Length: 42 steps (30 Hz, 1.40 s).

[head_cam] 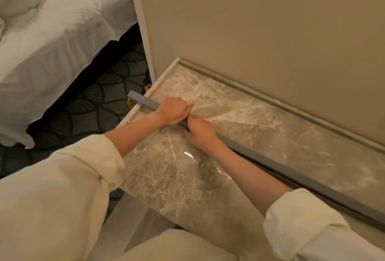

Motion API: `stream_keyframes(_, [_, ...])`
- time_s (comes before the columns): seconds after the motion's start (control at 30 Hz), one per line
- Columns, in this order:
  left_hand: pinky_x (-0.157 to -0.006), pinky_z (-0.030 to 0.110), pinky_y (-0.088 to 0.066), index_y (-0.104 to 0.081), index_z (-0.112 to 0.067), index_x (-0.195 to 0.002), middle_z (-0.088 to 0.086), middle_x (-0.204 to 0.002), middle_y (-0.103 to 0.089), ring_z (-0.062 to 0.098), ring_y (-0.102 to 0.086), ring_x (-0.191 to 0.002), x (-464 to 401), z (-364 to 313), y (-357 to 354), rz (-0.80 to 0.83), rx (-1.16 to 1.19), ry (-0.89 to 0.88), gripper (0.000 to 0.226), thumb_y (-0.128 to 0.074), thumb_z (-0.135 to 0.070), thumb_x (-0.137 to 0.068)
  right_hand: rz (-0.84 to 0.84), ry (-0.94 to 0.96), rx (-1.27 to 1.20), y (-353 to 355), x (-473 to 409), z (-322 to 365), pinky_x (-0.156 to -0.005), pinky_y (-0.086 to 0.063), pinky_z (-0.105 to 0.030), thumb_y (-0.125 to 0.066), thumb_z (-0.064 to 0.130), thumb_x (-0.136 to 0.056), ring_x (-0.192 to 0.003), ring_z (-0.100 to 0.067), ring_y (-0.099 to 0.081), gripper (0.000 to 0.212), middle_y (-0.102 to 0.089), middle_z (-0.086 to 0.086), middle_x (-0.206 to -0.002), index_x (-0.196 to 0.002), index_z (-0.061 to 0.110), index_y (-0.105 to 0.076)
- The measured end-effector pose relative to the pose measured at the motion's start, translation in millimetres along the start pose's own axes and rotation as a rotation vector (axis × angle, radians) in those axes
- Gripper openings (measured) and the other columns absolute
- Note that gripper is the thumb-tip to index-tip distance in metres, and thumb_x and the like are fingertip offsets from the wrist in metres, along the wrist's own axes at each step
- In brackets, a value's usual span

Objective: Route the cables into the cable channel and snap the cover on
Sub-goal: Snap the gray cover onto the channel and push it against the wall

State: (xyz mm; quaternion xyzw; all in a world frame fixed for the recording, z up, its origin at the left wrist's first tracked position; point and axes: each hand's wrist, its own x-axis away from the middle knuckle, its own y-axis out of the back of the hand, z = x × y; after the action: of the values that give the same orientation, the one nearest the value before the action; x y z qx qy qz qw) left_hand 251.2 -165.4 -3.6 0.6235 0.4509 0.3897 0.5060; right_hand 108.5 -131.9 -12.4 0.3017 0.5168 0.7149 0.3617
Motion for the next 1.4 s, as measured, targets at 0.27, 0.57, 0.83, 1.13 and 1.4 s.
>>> stream_keyframes(0.27, [-0.053, 0.034, -0.039, -0.046, -0.008, -0.051, 0.006, -0.049, -0.05, 0.025, -0.049, -0.048, 2.2, 10.5, -0.9, -0.026, -0.003, 0.03, 0.058, -0.026, -0.034, -0.099, -0.007, -0.06, 0.123, 18.9, 77.3, -84.5, -0.054, -0.034, -0.029, -0.051, 0.062, -0.083, -0.065, -0.021, -0.057, 0.043, -0.066, -0.004, -0.082, -0.08, 0.019, -0.049])
stream_keyframes(0.57, [-0.043, 0.033, -0.033, -0.043, -0.01, -0.047, 0.01, -0.046, -0.051, 0.02, -0.037, -0.045, 6.3, 7.7, -5.6, -0.22, -0.126, 0.018, 0.053, -0.023, -0.032, -0.09, -0.147, -0.174, 0.353, 36.1, 177.4, -165.2, -0.045, -0.028, -0.026, -0.043, 0.077, -0.075, -0.055, -0.018, -0.057, 0.057, -0.061, 0.002, -0.064, -0.066, 0.022, -0.044])
stream_keyframes(0.83, [-0.061, 0.031, -0.043, -0.055, -0.018, -0.076, -0.003, -0.071, -0.056, 0.016, -0.05, -0.062, 11.7, -75.1, -16.2, -0.005, -0.108, -0.355, 0.056, -0.031, -0.068, -0.086, -0.321, -0.117, 0.463, 26.5, 195.2, -174.8, -0.038, -0.041, -0.028, -0.065, 0.063, -0.072, -0.049, -0.022, -0.055, 0.053, -0.057, -0.006, -0.058, -0.067, 0.012, -0.053])
stream_keyframes(1.13, [-0.068, 0.034, -0.045, -0.047, -0.01, -0.094, 0.008, -0.092, -0.058, 0.022, -0.057, -0.075, 4.9, -103.8, -28.0, 0.013, -0.441, -0.578, 0.033, -0.043, -0.043, -0.094, -0.296, -0.018, 0.406, 30.5, 208.5, -184.7, -0.046, -0.044, -0.03, -0.057, 0.054, -0.083, -0.06, -0.021, -0.057, 0.043, -0.059, -0.006, -0.071, -0.079, 0.011, -0.056])
stream_keyframes(1.4, [-0.056, 0.036, -0.045, -0.052, -0.006, -0.086, 0.01, -0.082, -0.057, 0.024, -0.054, -0.066, -8.9, -103.2, -16.0, -0.101, -0.585, -0.432, 0.03, -0.029, -0.025, -0.089, 0.054, -0.177, 0.15, 73.4, 242.7, -248.5, -0.066, -0.046, -0.031, -0.036, 0.055, -0.093, -0.08, -0.019, -0.06, 0.038, -0.064, -0.002, -0.098, -0.105, 0.02, -0.045])
